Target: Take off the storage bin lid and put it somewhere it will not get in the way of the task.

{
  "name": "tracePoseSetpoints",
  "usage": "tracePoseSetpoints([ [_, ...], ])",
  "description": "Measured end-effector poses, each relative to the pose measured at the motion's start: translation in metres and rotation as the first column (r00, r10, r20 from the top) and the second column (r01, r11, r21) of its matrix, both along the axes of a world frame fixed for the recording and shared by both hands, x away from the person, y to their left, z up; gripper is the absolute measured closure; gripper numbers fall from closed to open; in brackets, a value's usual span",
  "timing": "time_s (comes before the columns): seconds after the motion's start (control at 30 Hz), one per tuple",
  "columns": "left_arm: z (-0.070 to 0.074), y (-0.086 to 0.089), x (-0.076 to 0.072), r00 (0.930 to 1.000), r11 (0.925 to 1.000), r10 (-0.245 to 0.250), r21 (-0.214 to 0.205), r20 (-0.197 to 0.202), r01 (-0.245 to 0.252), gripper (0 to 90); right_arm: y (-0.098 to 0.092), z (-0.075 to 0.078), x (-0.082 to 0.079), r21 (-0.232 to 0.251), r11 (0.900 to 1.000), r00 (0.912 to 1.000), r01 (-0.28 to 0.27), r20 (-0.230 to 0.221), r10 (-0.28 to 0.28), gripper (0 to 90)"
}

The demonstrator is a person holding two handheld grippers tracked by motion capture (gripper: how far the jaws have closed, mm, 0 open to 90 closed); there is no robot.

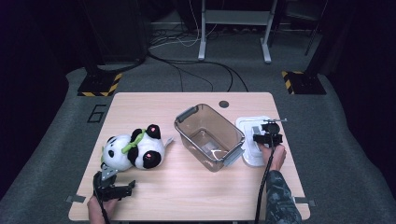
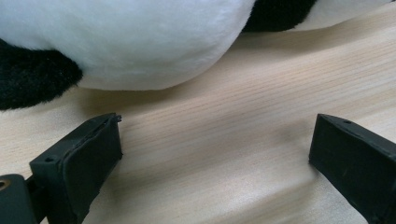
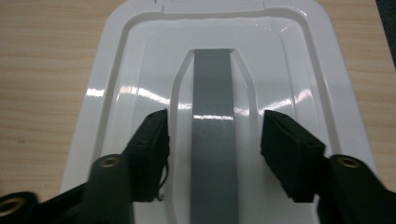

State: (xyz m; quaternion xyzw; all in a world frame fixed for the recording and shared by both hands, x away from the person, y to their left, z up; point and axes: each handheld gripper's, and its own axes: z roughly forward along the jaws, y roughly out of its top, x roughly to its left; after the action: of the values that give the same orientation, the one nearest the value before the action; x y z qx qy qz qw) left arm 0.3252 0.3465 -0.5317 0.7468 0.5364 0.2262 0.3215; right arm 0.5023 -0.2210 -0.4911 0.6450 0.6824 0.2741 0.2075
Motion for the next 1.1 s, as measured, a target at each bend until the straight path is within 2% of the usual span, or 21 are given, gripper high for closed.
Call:
tracePoseSetpoints([
  [0.03, 0.000, 0.000, 0.000, 1.0000, 1.0000, 0.000, 0.000, 0.000, 0.000, 1.9, 0.000, 0.002, -0.003, 0.008, 1.0000, 1.0000, 0.004, -0.001, -0.004, 33.7],
  [0.07, 0.000, 0.000, 0.000, 1.0000, 1.0000, 0.000, 0.000, 0.000, 0.000, 1.9, 0.000, 0.002, -0.003, 0.008, 1.0000, 1.0000, 0.004, -0.001, -0.004, 33.7],
  [0.1, 0.000, 0.000, 0.000, 1.0000, 1.0000, 0.000, 0.000, 0.000, 0.000, 1.9, -0.004, 0.007, -0.009, 0.035, 0.9994, 0.9999, -0.008, 0.013, 0.008, 24.4],
  [0.17, 0.000, 0.000, 0.000, 1.0000, 1.0000, 0.000, 0.000, 0.000, 0.000, 1.9, -0.005, 0.009, -0.012, 0.047, 0.9988, 0.9998, -0.016, 0.011, 0.015, 20.9],
  [0.2, 0.000, 0.000, 0.000, 1.0000, 1.0000, 0.000, 0.000, 0.000, 0.000, 1.9, -0.008, 0.013, -0.021, 0.053, 0.9980, 0.9989, -0.034, 0.033, 0.032, 16.8],
  [0.3, 0.000, 0.000, 0.000, 1.0000, 1.0000, -0.001, 0.000, 0.000, 0.001, 1.9, -0.014, 0.018, -0.037, 0.055, 0.9970, 0.9975, -0.054, 0.049, 0.051, 12.5],
  [0.33, 0.000, 0.000, 0.000, 1.0000, 1.0000, -0.001, 0.000, 0.000, 0.001, 1.9, -0.014, 0.018, -0.037, 0.055, 0.9970, 0.9975, -0.054, 0.049, 0.051, 12.5],
  [0.37, 0.000, 0.000, 0.000, 1.0000, 1.0000, 0.000, 0.000, 0.000, 0.000, 1.9, -0.018, 0.021, -0.048, 0.050, 0.9968, 0.9963, -0.063, 0.061, 0.060, 8.1],
  [0.43, 0.000, 0.000, 0.000, 1.0000, 1.0000, -0.001, 0.001, 0.000, 0.001, 1.9, -0.021, 0.025, -0.059, 0.052, 0.9961, 0.9952, -0.071, 0.072, 0.067, 3.9],
  [0.47, 0.000, 0.000, 0.000, 1.0000, 1.0000, -0.001, 0.001, 0.000, 0.001, 1.9, -0.021, 0.025, -0.059, 0.052, 0.9961, 0.9952, -0.071, 0.072, 0.067, 3.9],
  [0.5, 0.000, 0.000, 0.000, 1.0000, 1.0000, -0.001, 0.000, 0.000, 0.001, 1.9, -0.023, 0.027, -0.069, 0.059, 0.9942, 0.9928, -0.090, 0.084, 0.085, 0.0],
  [0.57, 0.000, 0.000, 0.000, 1.0000, 1.0000, -0.001, 0.001, 0.000, 0.001, 1.9, -0.023, 0.027, -0.074, 0.054, 0.9938, 0.9923, -0.097, 0.082, 0.093, 0.0],
  [0.7, 0.000, 0.000, 0.000, 1.0000, 1.0000, -0.001, 0.001, 0.000, 0.001, 1.9, -0.023, 0.026, -0.100, 0.048, 0.9928, 0.9883, -0.110, 0.112, 0.104, 0.0],
  [0.73, 0.000, 0.000, 0.000, 1.0000, 1.0000, -0.001, 0.001, 0.000, 0.001, 1.9, -0.023, 0.026, -0.100, 0.048, 0.9928, 0.9883, -0.110, 0.112, 0.104, 0.0],
  [0.77, 0.000, 0.000, 0.000, 1.0000, 1.0000, -0.001, 0.000, 0.000, 0.001, 1.9, -0.023, 0.023, -0.109, 0.039, 0.9928, 0.9873, -0.113, 0.117, 0.108, 0.0],
  [0.87, 0.000, 0.000, 0.000, 1.0000, 1.0000, -0.001, 0.002, 0.002, 0.001, 1.9, -0.022, 0.020, -0.117, 0.034, 0.9932, 0.9864, -0.111, 0.126, 0.106, 0.0],
  [0.9, 0.000, 0.000, 0.000, 1.0000, 1.0000, -0.001, 0.002, 0.001, 0.001, 1.9, -0.021, 0.017, -0.125, 0.043, 0.9928, 0.9831, -0.112, 0.150, 0.105, 0.0],
  [0.93, 0.000, 0.000, 0.000, 1.0000, 1.0000, -0.001, 0.002, 0.001, 0.001, 1.9, -0.019, 0.014, -0.129, 0.035, 0.9926, 0.9822, -0.117, 0.153, 0.110, 0.0],
  [0.97, 0.000, 0.000, 0.000, 1.0000, 1.0000, 0.000, 0.001, 0.002, 0.000, 1.9, -0.019, 0.014, -0.129, 0.035, 0.9926, 0.9822, -0.117, 0.153, 0.110, 0.0],
  [1.03, 0.000, 0.000, 0.000, 1.0000, 1.0000, -0.001, 0.002, 0.002, 0.001, 1.9, -0.015, 0.004, -0.138, -0.013, 0.9901, 0.9824, -0.140, 0.123, 0.141, 0.0],
  [1.1, 0.000, 0.000, 0.000, 1.0000, 1.0000, -0.001, 0.002, 0.001, 0.001, 1.9, -0.014, 0.001, -0.141, -0.015, 0.9890, 0.9813, -0.147, 0.123, 0.148, 0.0],
])
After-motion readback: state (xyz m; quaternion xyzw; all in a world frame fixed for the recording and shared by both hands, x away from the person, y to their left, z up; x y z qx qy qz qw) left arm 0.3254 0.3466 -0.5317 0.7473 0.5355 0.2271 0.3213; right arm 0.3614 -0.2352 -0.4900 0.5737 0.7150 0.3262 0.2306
